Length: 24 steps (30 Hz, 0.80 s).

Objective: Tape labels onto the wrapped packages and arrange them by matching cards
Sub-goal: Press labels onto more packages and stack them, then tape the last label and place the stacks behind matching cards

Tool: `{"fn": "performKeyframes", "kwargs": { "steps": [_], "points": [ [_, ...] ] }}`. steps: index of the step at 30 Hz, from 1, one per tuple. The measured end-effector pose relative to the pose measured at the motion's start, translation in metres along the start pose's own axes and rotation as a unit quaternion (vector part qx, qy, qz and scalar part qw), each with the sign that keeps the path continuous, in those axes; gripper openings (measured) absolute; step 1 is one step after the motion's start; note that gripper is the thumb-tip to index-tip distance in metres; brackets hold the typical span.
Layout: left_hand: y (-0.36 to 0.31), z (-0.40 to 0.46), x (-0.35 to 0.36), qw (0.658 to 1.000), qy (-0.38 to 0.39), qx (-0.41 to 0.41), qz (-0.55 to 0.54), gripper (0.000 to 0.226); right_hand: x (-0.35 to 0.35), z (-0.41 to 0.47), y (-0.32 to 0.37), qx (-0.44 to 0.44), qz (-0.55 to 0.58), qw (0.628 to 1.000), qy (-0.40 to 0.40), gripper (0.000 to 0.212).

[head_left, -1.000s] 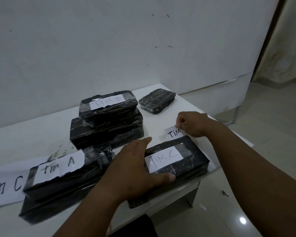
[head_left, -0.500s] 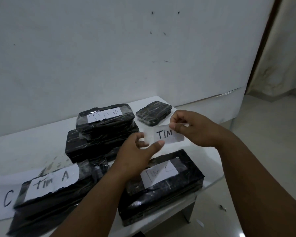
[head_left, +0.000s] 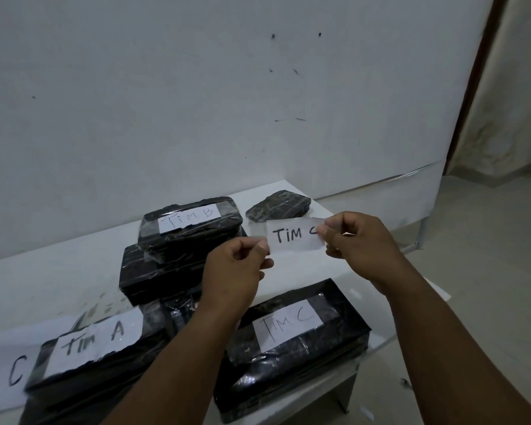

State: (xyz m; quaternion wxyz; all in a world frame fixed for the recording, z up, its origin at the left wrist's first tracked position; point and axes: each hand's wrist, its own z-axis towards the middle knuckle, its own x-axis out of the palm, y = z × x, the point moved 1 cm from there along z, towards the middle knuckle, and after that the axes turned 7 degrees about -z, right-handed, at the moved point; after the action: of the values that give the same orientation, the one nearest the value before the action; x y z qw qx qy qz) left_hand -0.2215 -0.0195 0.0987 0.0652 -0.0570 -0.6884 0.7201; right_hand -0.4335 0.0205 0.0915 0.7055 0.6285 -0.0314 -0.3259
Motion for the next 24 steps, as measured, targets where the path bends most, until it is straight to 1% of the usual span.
{"fn": "performKeyframes", "kwargs": {
  "steps": [3,4,5,7,9,10,12,15,17,19,20,22,24],
  "points": [
    [0.001,0.003,0.012,0.997,0.029,-0.055,-0.045,0.052,0.000,0.005,-0.002,0.036,0.030,0.997,-0.064,0.014],
    [0.002,0.005,0.016,0.995,0.035,-0.074,-0.061,0.060,0.001,0.007,-0.003,0.048,0.035,0.994,-0.093,0.015],
    [0.002,0.006,0.021,0.993,0.039,-0.086,-0.065,0.060,0.001,0.010,-0.004,0.058,0.039,0.990,-0.122,0.014],
    [0.002,0.013,0.033,0.994,0.050,-0.087,-0.031,0.046,0.005,0.015,-0.006,0.069,0.046,0.982,-0.172,0.012],
    [0.004,0.026,0.046,0.995,0.064,-0.078,0.015,0.033,0.011,0.017,-0.005,0.077,0.064,0.975,-0.197,0.011],
    [0.004,0.034,0.053,0.994,0.070,-0.072,0.034,0.031,0.015,0.019,-0.006,0.084,0.080,0.972,-0.204,0.010],
    [0.007,0.055,0.068,0.991,0.074,-0.045,0.100,0.035,0.022,0.023,-0.006,0.105,0.125,0.962,-0.219,0.007],
    [0.010,0.087,0.087,0.966,0.074,0.003,0.248,0.044,0.029,0.027,-0.005,0.132,0.180,0.945,-0.238,0.008],
    [0.015,0.108,0.096,0.949,0.066,0.027,0.306,0.051,0.032,0.026,-0.005,0.138,0.192,0.940,-0.246,0.007],
    [0.025,0.130,0.104,0.932,0.060,0.042,0.355,0.063,0.033,0.025,-0.006,0.140,0.199,0.937,-0.253,0.005],
    [0.031,0.140,0.107,0.920,0.062,0.045,0.383,0.070,0.033,0.026,-0.007,0.141,0.201,0.935,-0.255,0.006],
    [0.041,0.154,0.111,0.895,0.070,0.026,0.439,0.084,0.032,0.027,-0.010,0.146,0.203,0.934,-0.256,0.005],
    [0.049,0.166,0.113,0.864,0.083,0.005,0.497,0.092,0.031,0.028,-0.013,0.154,0.207,0.932,-0.254,0.006]
  ]
}}
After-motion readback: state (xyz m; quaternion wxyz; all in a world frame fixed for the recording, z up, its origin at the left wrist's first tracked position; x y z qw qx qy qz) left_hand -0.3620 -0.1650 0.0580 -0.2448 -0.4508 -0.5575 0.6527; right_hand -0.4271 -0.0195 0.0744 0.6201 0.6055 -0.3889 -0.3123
